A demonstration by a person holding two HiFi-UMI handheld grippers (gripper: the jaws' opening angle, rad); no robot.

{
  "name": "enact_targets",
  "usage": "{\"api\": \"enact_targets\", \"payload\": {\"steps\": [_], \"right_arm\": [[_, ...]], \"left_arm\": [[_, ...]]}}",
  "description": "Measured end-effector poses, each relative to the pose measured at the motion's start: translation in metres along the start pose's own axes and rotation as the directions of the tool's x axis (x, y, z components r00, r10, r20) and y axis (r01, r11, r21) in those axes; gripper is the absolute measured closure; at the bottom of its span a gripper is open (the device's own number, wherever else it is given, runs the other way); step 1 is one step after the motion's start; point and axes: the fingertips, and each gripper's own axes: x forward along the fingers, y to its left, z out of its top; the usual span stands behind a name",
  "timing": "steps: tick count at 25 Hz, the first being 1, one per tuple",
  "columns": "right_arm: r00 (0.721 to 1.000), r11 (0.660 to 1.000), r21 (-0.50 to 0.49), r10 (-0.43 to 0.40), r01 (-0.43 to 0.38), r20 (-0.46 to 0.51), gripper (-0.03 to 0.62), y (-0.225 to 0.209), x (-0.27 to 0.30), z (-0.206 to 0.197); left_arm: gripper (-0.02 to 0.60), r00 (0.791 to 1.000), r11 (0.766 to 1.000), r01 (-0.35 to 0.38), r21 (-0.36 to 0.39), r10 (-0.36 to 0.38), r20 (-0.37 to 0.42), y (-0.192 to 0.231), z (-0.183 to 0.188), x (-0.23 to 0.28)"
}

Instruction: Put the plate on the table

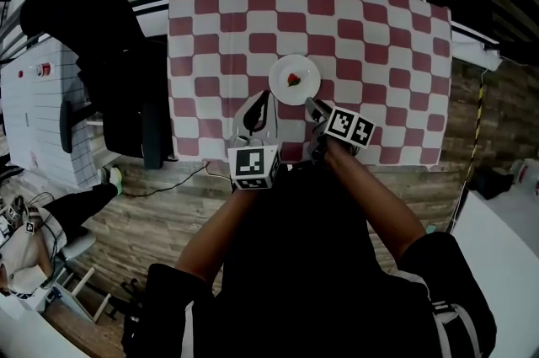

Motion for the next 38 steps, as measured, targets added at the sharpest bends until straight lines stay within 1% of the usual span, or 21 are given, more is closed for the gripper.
{"api": "enact_targets", "payload": {"steps": [3,6,8,10,13,15,17,20,23,27,28,30,32,34,37,38], "right_arm": [[0.996,0.998,-0.004,0.070,-0.070,0.058,0.468,0.025,-0.014,0.004],[0.989,0.994,-0.054,0.103,-0.098,0.108,0.520,0.048,-0.028,0.004],[0.984,0.991,-0.092,0.113,-0.101,0.136,0.559,0.064,-0.037,0.001],[0.979,0.985,-0.134,0.127,-0.106,0.162,0.571,0.080,-0.047,-0.002],[0.969,0.974,-0.201,0.145,-0.104,0.202,0.580,0.098,-0.064,-0.008],[0.960,0.962,-0.258,0.150,-0.087,0.236,0.585,0.109,-0.076,-0.011],[0.945,0.944,-0.325,0.156,-0.056,0.289,0.594,0.119,-0.089,-0.010],[0.918,0.902,-0.431,0.193,-0.027,0.346,0.594,0.138,-0.108,-0.013],[0.900,0.846,-0.532,0.220,0.015,0.377,0.595,0.154,-0.125,-0.023],[0.883,0.786,-0.613,0.232,0.077,0.407,0.595,0.168,-0.146,-0.047],[0.883,0.776,-0.623,0.225,0.094,0.413,0.595,0.170,-0.150,-0.053],[0.886,0.770,-0.627,0.208,0.114,0.416,0.595,0.173,-0.157,-0.065],[0.883,0.757,-0.640,0.202,0.133,0.423,0.595,0.180,-0.167,-0.075],[0.867,0.717,-0.677,0.218,0.169,0.447,0.595,0.189,-0.180,-0.081],[0.826,0.631,-0.738,0.267,0.240,0.496,0.595,0.205,-0.199,-0.088],[0.815,0.611,-0.748,0.276,0.260,0.509,0.595,0.208,-0.203,-0.091]], "left_arm": [[0.572,0.999,0.999,0.036,-0.007,-0.036,0.011,-0.009,0.005,-0.006],[0.572,0.996,0.997,0.071,0.040,-0.073,0.041,-0.018,0.017,-0.015],[0.572,0.994,0.994,0.084,0.063,-0.088,0.059,-0.020,0.025,-0.023],[0.572,0.993,0.994,0.090,0.066,-0.095,0.072,-0.020,0.032,-0.032],[0.572,0.991,0.994,0.092,0.051,-0.097,0.088,-0.018,0.038,-0.049],[0.572,0.991,0.996,0.080,0.045,-0.084,0.106,-0.014,0.039,-0.062],[0.572,0.989,0.997,0.063,0.041,-0.067,0.128,-0.010,0.039,-0.073],[0.572,0.988,0.998,0.067,0.022,-0.069,0.135,-0.010,0.036,-0.087],[0.572,0.984,0.996,0.086,0.017,-0.087,0.157,-0.017,0.037,-0.102],[0.572,0.978,0.994,0.110,0.003,-0.109,0.178,-0.025,0.035,-0.125],[0.572,0.978,0.994,0.113,-0.015,-0.108,0.177,-0.026,0.034,-0.130],[0.572,0.978,0.993,0.108,-0.047,-0.098,0.182,-0.027,0.035,-0.144],[0.572,0.973,0.994,0.102,-0.047,-0.090,0.214,-0.029,0.042,-0.159],[0.572,0.966,0.993,0.107,-0.047,-0.093,0.241,-0.033,0.045,-0.170],[0.572,0.963,0.992,0.117,-0.046,-0.102,0.250,-0.037,0.042,-0.180],[0.572,0.961,0.992,0.121,-0.040,-0.107,0.257,-0.039,0.042,-0.183]]}}
